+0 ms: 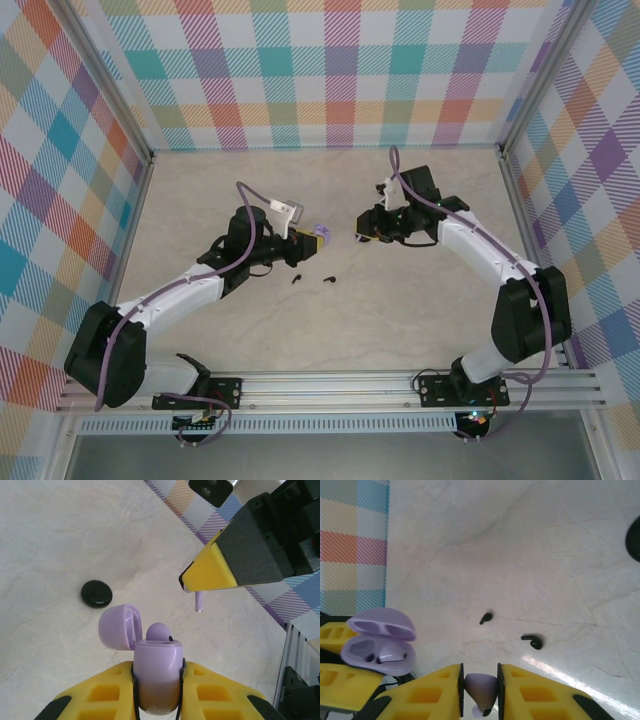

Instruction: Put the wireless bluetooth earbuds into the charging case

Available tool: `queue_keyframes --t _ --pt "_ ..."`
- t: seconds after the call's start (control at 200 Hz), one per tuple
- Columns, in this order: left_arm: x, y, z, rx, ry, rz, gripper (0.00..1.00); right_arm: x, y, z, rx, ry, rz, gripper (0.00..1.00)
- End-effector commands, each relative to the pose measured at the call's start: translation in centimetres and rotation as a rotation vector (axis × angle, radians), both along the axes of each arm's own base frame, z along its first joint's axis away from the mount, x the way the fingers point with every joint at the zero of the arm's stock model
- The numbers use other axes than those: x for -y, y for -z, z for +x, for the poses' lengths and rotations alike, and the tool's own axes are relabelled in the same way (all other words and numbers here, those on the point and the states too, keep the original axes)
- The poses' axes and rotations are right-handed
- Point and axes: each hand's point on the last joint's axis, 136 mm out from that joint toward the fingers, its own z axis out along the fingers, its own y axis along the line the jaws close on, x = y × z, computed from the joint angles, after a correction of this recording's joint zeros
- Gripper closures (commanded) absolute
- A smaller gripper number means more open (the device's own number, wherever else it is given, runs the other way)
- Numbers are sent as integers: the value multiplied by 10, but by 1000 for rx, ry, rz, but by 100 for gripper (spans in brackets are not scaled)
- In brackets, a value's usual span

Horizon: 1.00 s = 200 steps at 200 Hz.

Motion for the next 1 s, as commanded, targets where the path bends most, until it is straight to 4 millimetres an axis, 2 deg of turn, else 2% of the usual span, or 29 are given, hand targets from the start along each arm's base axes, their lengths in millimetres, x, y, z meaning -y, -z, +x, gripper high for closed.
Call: queue_keyframes --t 0.0,0.15,0.36,0.675,0.995 --pt "6 -10 -4 74 68 -38 96 -10 -40 -3 106 -56 105 75" --pt "11 -15 -10 116 114 -45 94 -17 -63 -11 182 -94 144 75" --pt "16 -21 -21 174 172 -36 92 -23 -86 -17 245 -110 168 75" --pt "24 -34 -35 217 240 -68 91 -34 -93 -23 314 -131 103 75" --pt "25 -45 -37 224 246 -102 92 -41 -98 -26 365 -137 75 75"
